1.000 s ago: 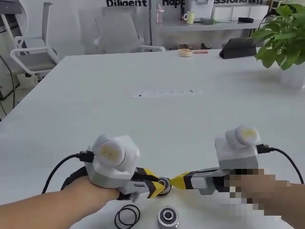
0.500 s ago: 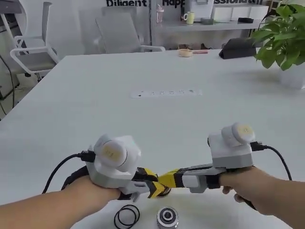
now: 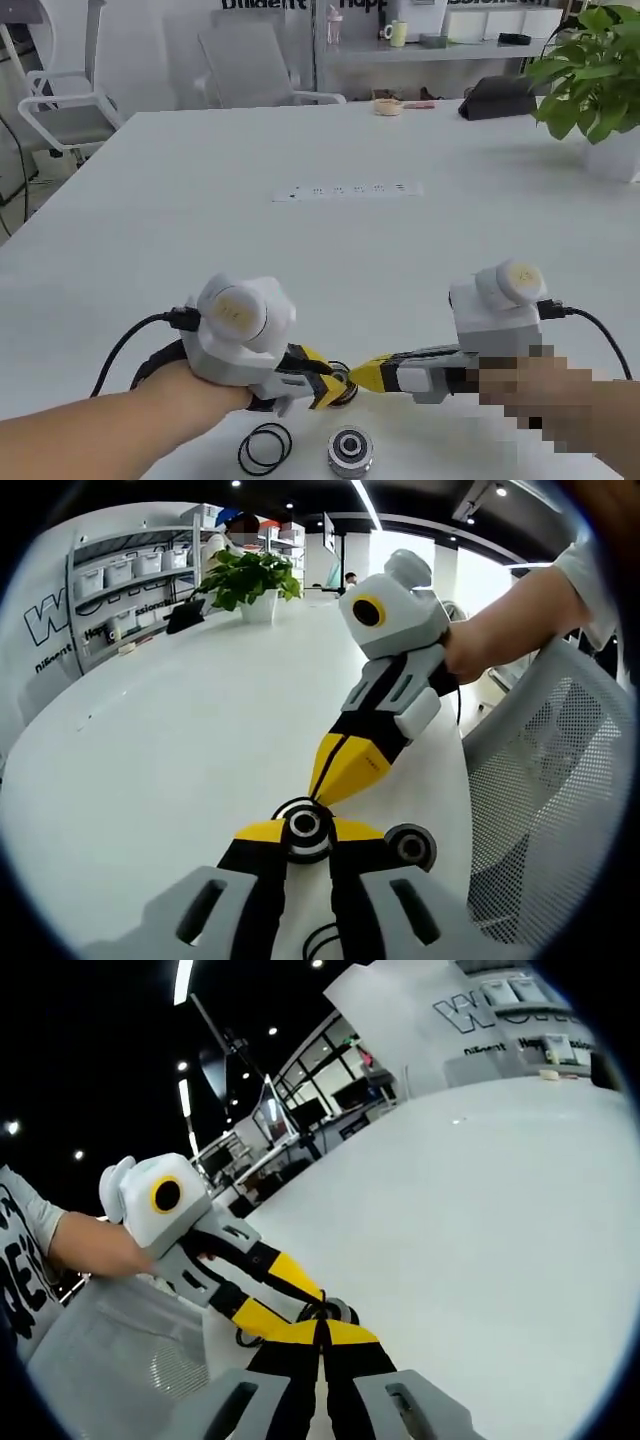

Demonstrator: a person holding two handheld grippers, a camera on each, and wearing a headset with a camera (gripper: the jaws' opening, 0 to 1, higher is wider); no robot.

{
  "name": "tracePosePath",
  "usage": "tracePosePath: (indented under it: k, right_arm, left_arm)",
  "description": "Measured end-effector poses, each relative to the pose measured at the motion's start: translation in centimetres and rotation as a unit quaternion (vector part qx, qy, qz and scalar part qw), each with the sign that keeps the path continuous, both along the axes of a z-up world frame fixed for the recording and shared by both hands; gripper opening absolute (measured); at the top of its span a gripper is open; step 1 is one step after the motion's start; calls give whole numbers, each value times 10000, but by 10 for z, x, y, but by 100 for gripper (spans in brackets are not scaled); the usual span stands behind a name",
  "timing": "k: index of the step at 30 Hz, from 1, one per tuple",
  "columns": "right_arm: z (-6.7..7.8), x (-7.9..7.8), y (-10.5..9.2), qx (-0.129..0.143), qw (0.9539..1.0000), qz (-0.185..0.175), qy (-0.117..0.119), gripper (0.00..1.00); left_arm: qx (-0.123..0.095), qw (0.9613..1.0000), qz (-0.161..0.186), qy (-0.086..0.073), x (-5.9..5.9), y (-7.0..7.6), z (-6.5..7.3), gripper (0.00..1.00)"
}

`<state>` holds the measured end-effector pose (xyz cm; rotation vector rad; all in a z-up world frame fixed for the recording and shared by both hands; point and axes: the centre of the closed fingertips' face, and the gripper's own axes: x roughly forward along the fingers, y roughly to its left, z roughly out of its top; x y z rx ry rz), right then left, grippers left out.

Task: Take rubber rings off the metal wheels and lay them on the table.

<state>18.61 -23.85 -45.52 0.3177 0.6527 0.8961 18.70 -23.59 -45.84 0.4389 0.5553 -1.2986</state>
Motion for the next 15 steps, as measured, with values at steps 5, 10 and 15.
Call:
tracePosePath:
  k: [5,10,15]
  right_arm:
    - [6,-1,2,68,10000,14,-42,0]
    - [9,-3,5,150,9999,56,-43,0]
    - [14,-6,9,220,9997,99,-50,0]
  left_arm:
    - [-181,9998,-92,22,-5,6,14,12]
    - [-268,9994,-223,-4,-13,24,25,15]
    - [-357,9992,-202,-20,-19,50,38,20]
